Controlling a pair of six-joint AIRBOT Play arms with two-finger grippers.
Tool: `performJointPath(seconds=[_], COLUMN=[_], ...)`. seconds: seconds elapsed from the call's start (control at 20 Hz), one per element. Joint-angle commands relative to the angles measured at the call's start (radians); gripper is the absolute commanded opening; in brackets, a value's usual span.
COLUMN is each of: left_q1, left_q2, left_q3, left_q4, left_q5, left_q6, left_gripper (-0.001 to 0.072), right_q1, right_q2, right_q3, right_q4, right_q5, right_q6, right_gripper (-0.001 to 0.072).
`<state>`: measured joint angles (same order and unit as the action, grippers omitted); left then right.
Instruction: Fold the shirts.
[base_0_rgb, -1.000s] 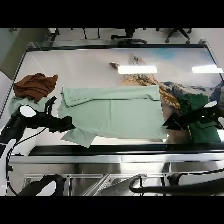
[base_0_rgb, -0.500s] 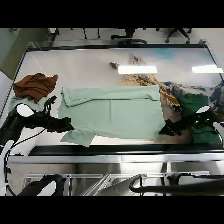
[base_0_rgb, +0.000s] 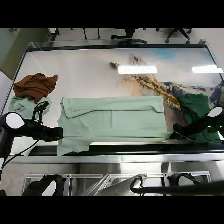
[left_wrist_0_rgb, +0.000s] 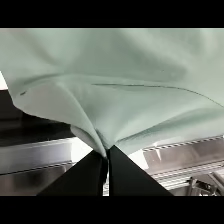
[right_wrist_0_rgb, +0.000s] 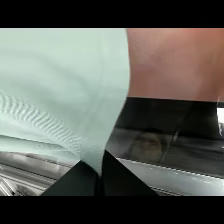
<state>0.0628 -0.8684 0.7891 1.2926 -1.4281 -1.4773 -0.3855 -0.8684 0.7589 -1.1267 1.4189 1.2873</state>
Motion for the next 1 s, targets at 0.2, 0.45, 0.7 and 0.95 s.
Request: performJointPath(seconds=[0.2,0.45,0.7,0.95], left_q1=[0.000,0.000,-0.004,0.005], left_q2=[-0.221,-0.581,-0.837,-0.936], left_q3=[0.255,0.544,0.708,0.906], left_q4=[-0.073,-0.142,-0.144,-0.142], left_q5=[0.232,0.320,0.286,0.046], left_q6=[0.092,0.154,0.161,0.140], left_gripper=[0.0010,0.0011,0.0203,0.0704], right_q1=[0.045,0.131,0.133,0.038], right_q2=[-0.087,-0.342,-0.441,-0.393], right_q3=[0.110,0.271,0.340,0.378], right_q4=[0.431,0.431,0.431,0.423], right_q5=[-0.316,-0.479,-0.471,-0.414], right_q6=[-0.277,-0.342,-0.349,-0.306], right_gripper=[0.0019,0.0019,0.0204,0.0535])
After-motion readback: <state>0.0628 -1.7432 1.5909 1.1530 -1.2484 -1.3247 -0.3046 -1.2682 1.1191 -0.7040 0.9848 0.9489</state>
